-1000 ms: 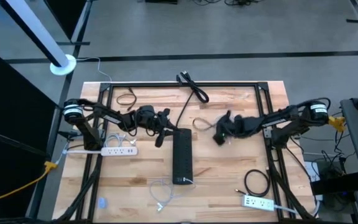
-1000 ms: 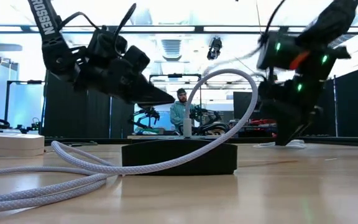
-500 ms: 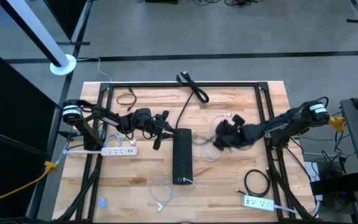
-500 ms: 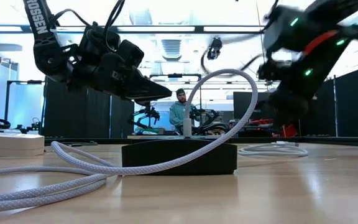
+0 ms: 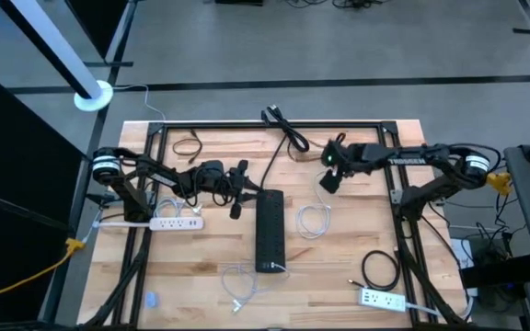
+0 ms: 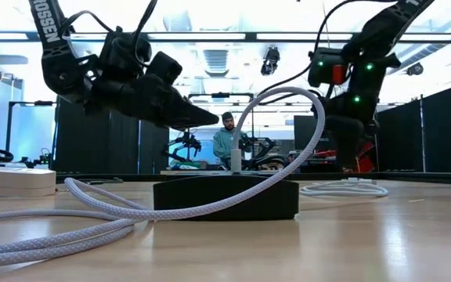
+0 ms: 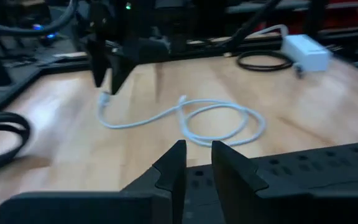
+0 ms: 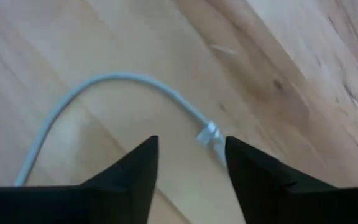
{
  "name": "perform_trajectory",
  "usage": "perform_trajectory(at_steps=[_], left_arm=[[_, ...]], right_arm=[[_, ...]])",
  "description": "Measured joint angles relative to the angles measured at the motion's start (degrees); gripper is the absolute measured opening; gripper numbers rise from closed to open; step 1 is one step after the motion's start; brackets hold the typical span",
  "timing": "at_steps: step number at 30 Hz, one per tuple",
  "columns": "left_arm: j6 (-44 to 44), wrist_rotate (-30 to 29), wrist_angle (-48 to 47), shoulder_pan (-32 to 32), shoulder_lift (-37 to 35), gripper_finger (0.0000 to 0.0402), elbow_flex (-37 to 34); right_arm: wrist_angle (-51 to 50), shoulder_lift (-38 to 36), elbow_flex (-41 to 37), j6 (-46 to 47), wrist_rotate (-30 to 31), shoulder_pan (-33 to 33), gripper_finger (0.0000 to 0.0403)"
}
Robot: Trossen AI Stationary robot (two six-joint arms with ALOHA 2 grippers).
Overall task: Insert USB
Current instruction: Insert the white charger cable into the right white outlet extension
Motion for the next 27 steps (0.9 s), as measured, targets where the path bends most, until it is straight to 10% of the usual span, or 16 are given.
perform_trajectory(at_steps=[17, 27], left_arm=[[-0.5, -3.1, -0.1, 0.4, 0.0, 0.0064, 0.7], [-3.1, -2.9, -0.2, -0.6, 0.0, 0.0064, 0.6]], right_arm=[[-1.7, 9.8, 0.0, -19.0, 3.2, -4.3, 0.0147], [-5.4, 5.4, 0.7, -14.5, 1.8, -1.5, 0.0015]])
